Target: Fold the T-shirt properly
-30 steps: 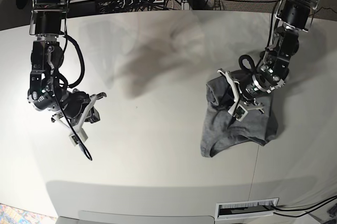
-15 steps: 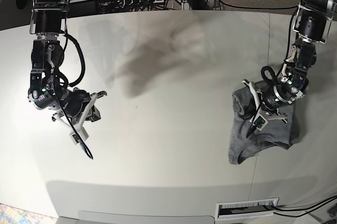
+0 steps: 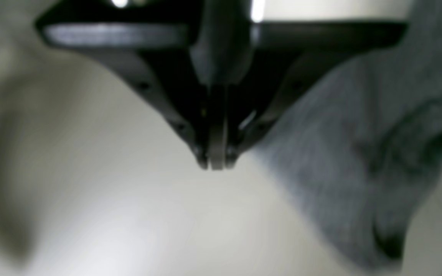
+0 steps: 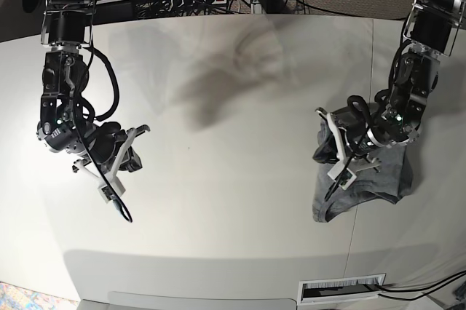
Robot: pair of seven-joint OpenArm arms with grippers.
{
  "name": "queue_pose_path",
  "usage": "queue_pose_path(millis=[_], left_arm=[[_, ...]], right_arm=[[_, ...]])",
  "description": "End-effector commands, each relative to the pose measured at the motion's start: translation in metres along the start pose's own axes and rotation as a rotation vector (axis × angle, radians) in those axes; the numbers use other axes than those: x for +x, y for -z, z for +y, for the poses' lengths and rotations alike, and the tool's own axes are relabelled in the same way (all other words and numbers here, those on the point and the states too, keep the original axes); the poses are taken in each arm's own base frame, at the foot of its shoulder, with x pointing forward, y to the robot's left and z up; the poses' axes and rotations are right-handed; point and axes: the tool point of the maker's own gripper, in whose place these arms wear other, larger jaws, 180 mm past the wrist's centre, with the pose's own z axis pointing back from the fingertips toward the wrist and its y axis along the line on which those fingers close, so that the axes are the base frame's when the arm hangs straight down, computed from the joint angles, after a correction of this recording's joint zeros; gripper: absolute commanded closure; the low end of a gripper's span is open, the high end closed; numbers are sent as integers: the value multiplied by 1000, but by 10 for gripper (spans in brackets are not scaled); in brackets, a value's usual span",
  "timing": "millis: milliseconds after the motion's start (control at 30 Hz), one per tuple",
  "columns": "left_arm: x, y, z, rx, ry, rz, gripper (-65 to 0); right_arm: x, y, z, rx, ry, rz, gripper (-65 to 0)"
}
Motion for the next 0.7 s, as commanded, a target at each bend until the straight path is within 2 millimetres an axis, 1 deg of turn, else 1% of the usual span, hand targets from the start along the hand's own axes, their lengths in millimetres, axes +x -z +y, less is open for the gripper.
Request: queue_pose_path(millis=[0, 100, 167, 267, 333, 433, 500, 667], left_arm=[[12, -7, 3, 14, 29, -25, 0], [10, -12, -16, 0, 39, -20, 0], [5, -17, -33, -26, 43, -19, 0], [-3, -25, -59, -55, 72, -17, 0], [-9, -31, -71, -53, 74, -11, 0], [-15, -42, -84, -38, 69, -9, 0], [-18, -51, -89, -30, 53, -14, 0], [-23, -81, -89, 16, 6, -37, 0]], right_arm=[[10, -7, -5, -16, -14, -36, 0], [-1, -7, 0, -15, -19, -16, 0], [-8, -8, 4, -16, -25, -3, 0], [-15, -14, 6, -22, -19, -4, 0], [-20, -21, 8, -28, -13, -12, 0], [-34, -33, 11, -36, 9, -13, 0], [-46, -42, 13, -48, 17, -5, 0], [-74, -65, 27, -63, 19, 15, 0]])
